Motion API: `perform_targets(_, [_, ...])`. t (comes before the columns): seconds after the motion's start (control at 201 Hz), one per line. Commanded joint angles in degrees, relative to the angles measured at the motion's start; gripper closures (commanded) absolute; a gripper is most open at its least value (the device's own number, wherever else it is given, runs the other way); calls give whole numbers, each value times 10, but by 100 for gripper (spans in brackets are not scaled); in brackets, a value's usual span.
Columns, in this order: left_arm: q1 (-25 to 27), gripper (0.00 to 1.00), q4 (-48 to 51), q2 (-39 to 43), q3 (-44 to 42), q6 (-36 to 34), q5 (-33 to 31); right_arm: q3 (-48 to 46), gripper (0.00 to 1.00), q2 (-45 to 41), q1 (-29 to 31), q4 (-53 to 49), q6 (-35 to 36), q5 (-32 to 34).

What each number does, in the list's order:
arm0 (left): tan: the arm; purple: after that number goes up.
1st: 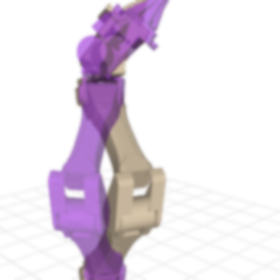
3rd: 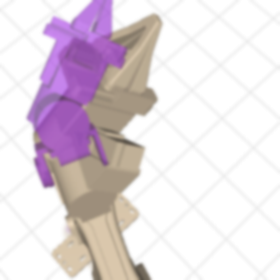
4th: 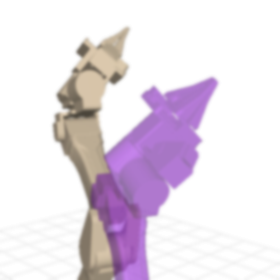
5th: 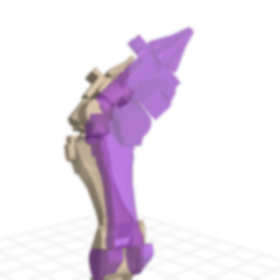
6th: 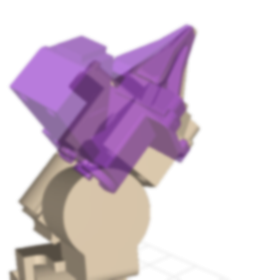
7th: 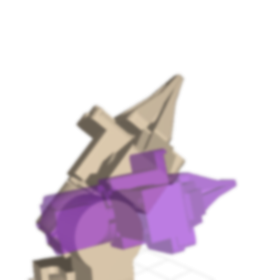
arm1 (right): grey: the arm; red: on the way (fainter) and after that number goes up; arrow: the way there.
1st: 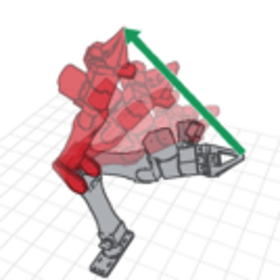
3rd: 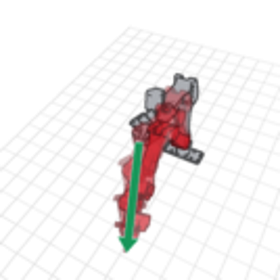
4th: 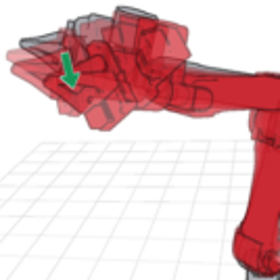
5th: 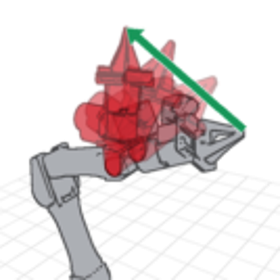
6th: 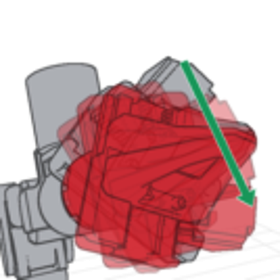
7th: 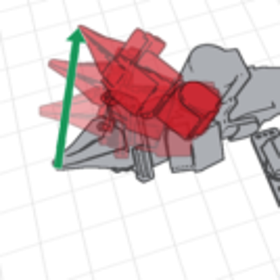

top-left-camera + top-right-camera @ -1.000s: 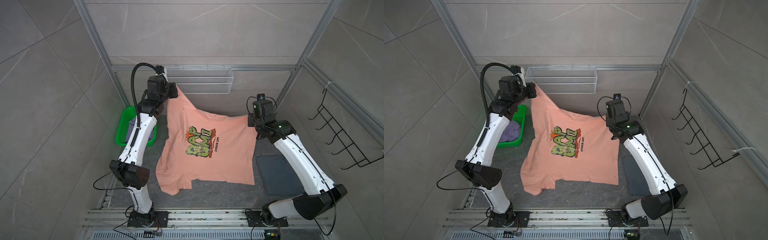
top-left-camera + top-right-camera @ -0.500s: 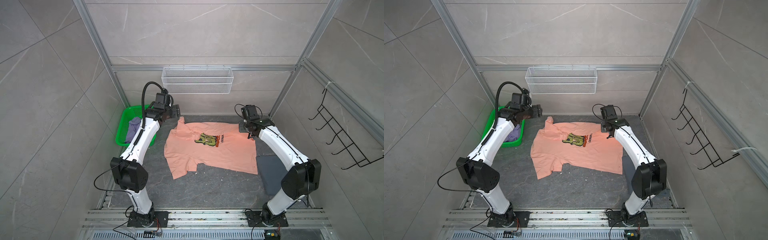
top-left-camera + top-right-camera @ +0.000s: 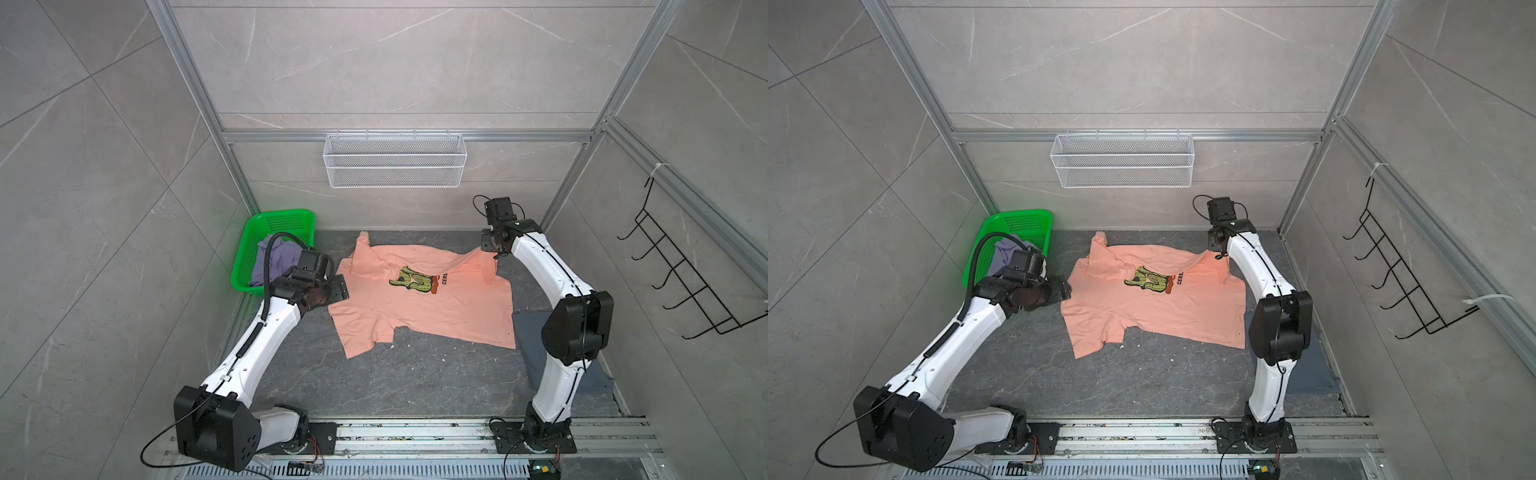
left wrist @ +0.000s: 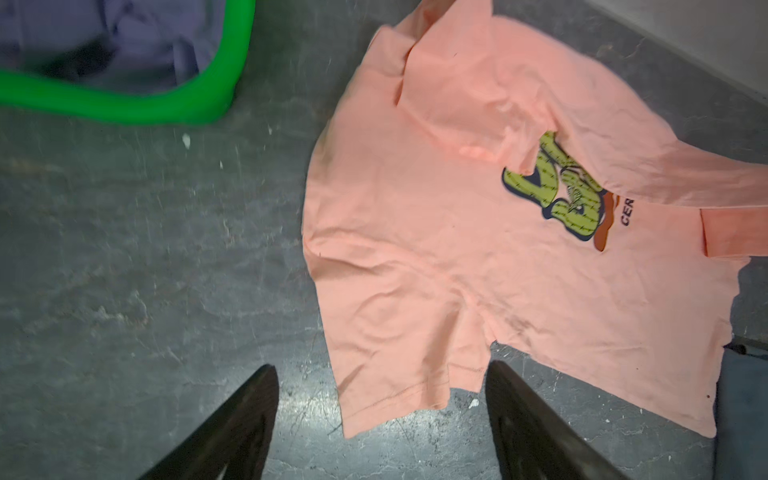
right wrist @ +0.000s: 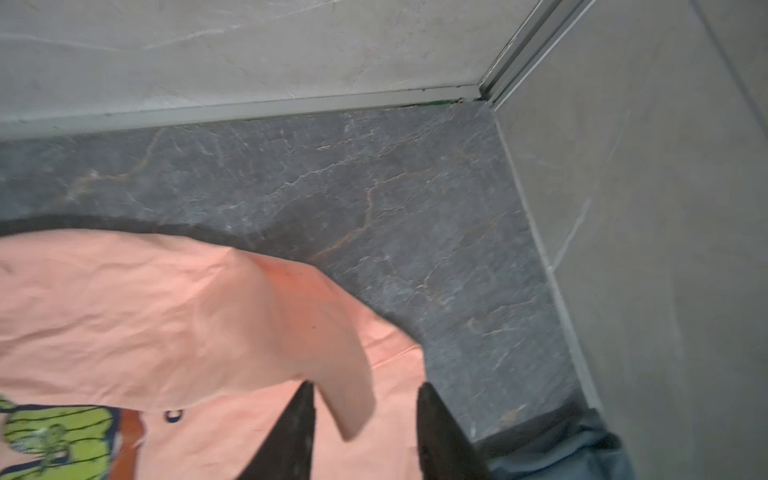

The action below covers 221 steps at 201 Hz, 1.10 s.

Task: Fold and stack the t-shirts
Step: 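Move both grippers to the shirt hem corners nearest the robot and grasp them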

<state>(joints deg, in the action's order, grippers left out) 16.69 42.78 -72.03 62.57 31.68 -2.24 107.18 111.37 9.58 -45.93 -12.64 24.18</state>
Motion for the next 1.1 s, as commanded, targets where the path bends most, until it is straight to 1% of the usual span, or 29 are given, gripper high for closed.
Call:
perform_targets(0.0, [14,20,28,41,-60,88,42,27,45,-7,-11,-65,-34,-1])
perform_targets(0.04, [23,20,34,52,-81,107,43,11,39,-23,-11,-59,-40,-25])
perform_targets(0.075, [31,20,39,61,-98,122,44,-5,37,-40,-11,-54,-44,-52])
perform_targets(0.214, [57,21,46,75,-151,176,61,-88,36,-109,-11,-57,-99,-156])
perform_targets(0.318, [78,22,28,64,-179,202,70,-186,35,-164,-11,-50,-155,-208])
perform_targets(0.408, [86,23,-7,50,-198,223,81,-276,35,-213,-11,-34,-196,-237])
perform_targets(0.537, [88,28,-73,26,-227,246,104,-388,34,-273,-11,-12,-236,-250])
perform_targets(0.687, [88,32,-96,-7,-229,242,99,-458,34,-309,-12,-10,-261,-251])
perform_targets(0.806, [88,33,-111,-27,-233,238,98,-493,33,-328,-13,-8,-282,-249])
perform_targets(0.901, [88,36,-118,-42,-239,237,95,-514,32,-337,-14,1,-295,-252])
perform_targets(1.095, [88,40,-135,-59,-254,234,87,-547,29,-346,-35,27,-301,-276])
